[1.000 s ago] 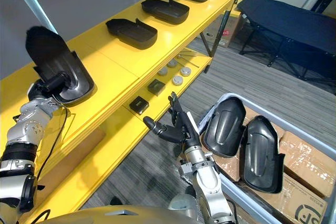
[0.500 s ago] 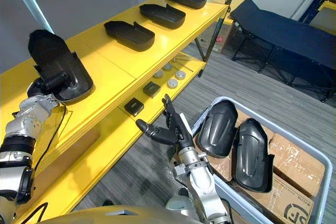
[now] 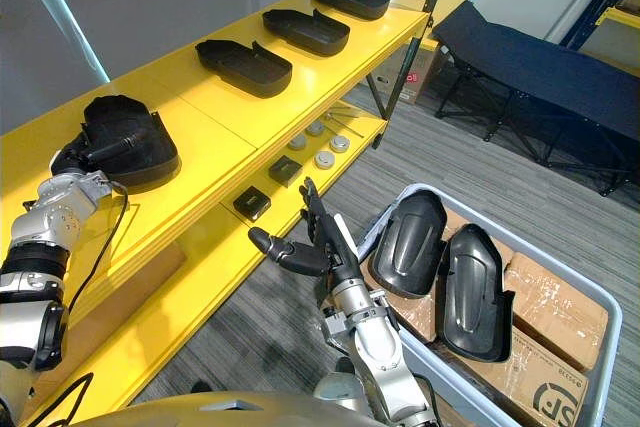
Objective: Walk over and take three plastic housings, then place them on the shelf
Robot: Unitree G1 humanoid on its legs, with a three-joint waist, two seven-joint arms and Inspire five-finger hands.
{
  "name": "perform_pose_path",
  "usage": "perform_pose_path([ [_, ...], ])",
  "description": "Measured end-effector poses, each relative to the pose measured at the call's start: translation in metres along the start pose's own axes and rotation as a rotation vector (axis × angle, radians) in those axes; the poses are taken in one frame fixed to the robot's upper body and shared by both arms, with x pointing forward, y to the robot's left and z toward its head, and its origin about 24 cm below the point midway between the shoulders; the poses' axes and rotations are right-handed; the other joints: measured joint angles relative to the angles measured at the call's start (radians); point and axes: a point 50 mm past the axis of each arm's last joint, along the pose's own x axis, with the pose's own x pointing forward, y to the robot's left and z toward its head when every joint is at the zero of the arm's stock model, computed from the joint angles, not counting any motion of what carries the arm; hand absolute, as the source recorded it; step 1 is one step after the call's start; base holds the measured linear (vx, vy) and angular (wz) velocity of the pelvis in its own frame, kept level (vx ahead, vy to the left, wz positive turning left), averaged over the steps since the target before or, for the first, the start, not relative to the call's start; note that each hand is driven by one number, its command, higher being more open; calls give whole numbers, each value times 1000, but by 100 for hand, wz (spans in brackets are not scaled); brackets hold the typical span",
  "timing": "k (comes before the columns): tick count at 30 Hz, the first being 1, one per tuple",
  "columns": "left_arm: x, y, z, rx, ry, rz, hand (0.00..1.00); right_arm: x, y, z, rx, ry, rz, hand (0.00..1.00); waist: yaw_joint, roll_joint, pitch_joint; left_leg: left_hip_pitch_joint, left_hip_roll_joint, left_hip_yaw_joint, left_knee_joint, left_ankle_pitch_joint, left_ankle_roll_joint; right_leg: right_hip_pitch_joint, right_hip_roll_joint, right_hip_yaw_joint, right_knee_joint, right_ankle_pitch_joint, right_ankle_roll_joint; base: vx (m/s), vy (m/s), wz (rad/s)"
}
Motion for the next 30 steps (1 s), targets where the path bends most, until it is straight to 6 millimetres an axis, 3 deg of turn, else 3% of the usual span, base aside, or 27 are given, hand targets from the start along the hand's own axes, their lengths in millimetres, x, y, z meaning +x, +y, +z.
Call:
perform_pose_path([
  [6,4,31,16,183,-76,208,100,0,4,0,10,1,10,100,-22,-1,0,1,0,1,1,1,0,1,0,0,0,3,5,0,0,0],
  [10,4,39,28,227,-96,286,100,0,9,-1,28,4,29,100,-20,-2,0,2,0,-2,2,3,0,5,0,-3,0,4,6,0,0,3],
  [16,2,48,62,227,-196,354,100,-2,22,-7,80,28,88,100,-14,0,1,4,1,-3,2,4,1,13,0,-10,-1,2,4,0,0,3],
  [21,1,47,70,205,-237,351,100,-2,24,-8,81,32,102,100,-7,2,2,5,1,-4,2,5,3,15,0,-12,-1,2,4,0,0,0],
  [27,3,35,67,76,-223,197,100,-4,21,-9,61,41,112,100,5,11,8,-2,0,-26,1,7,4,24,-2,-31,-2,2,4,4,2,8],
  [30,-7,24,80,46,-356,132,100,-2,22,-7,87,29,151,100,6,20,12,-13,0,-49,2,13,6,29,-2,-56,-3,0,1,13,1,19],
])
